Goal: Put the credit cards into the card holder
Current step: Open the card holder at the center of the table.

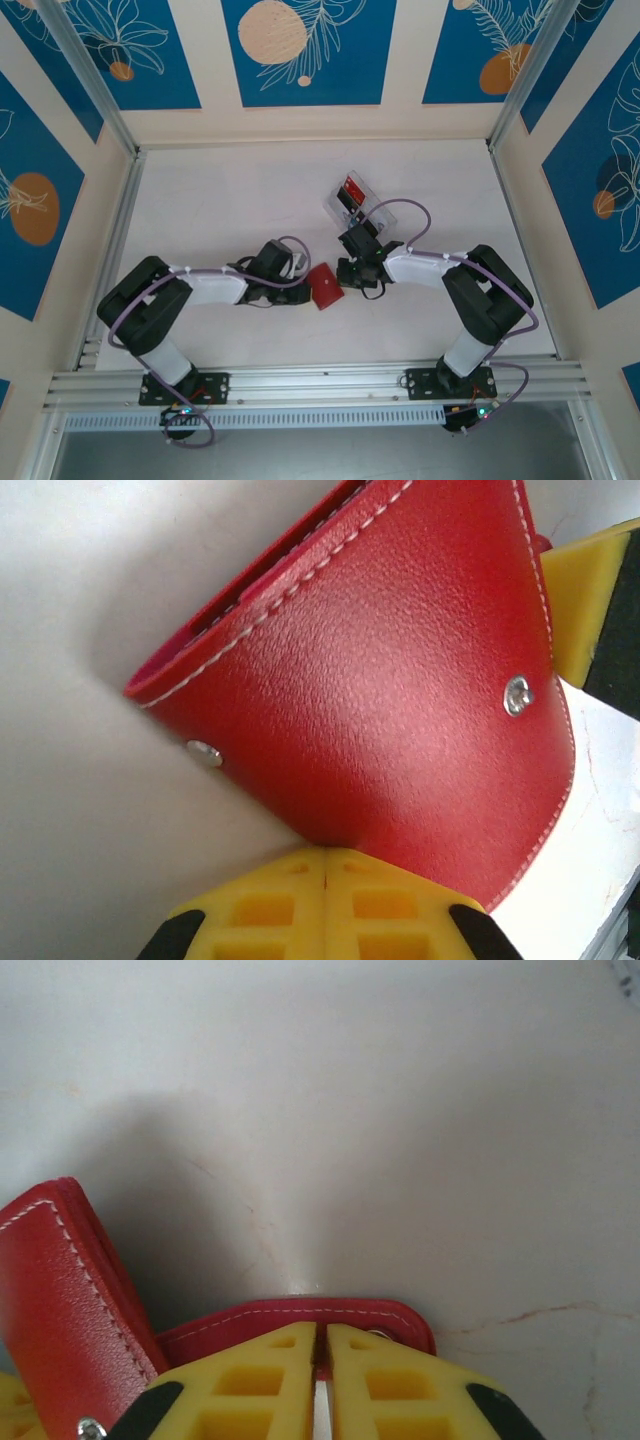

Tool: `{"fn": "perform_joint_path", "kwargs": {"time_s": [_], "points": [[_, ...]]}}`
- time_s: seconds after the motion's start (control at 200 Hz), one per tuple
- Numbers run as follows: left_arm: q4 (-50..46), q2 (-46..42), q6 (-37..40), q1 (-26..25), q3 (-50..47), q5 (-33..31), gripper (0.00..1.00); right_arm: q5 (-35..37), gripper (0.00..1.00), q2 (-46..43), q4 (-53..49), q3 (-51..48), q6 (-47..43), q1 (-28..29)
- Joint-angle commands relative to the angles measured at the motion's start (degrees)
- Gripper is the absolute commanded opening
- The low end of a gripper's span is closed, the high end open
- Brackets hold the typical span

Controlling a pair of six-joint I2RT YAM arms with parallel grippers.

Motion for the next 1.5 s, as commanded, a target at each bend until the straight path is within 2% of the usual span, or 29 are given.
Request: {"fn": "perform_joint_path", "kwargs": {"time_s": [0.0, 0.25, 0.595, 0.765, 0.94, 1.045, 1.245, 1.496], "points": [[0.89, 2.26, -0.20, -1.19, 1.80, -1.56, 0.02, -3.33, 0.19, -0.18, -1.52, -1.54, -1.10, 0.44], [1.09, 3.35, -0.03, -1.47, 1.94, -2.04, 0.02, -4.82, 0.28, -4.07, -1.94, -1.87, -2.14, 0.87], [0.12, 2.94, 1.02, -1.49, 3.02, -2.47, 0.07, -0.21, 0.59, -7.25, -8.53, 1.35, -3.94, 2.70], [-1.32, 2.23, 1.70, -1.48, 3.93, -3.05, 0.09, 4.52, 0.62, -5.93, -13.11, 3.89, -3.49, 3.94], [-2.74, 1.85, 2.43, -1.51, 4.39, -3.64, 0.09, 13.27, 0.63, -5.23, -18.80, 6.32, -1.77, 5.26], [-2.80, 2.14, 2.49, -1.49, 4.56, -3.49, 0.09, 15.11, 0.63, -5.00, -19.73, 6.71, -1.47, 5.45], [-2.25, 2.38, 2.48, -1.50, 4.57, -3.02, 0.11, 7.88, 0.68, -6.64, -13.52, 4.77, -3.42, 5.78], [-4.21, 1.31, 1.48, -1.38, 5.71, -4.14, 0.27, -2.23, 0.70, -6.58, -6.71, 4.32, -4.51, 5.80]]}}
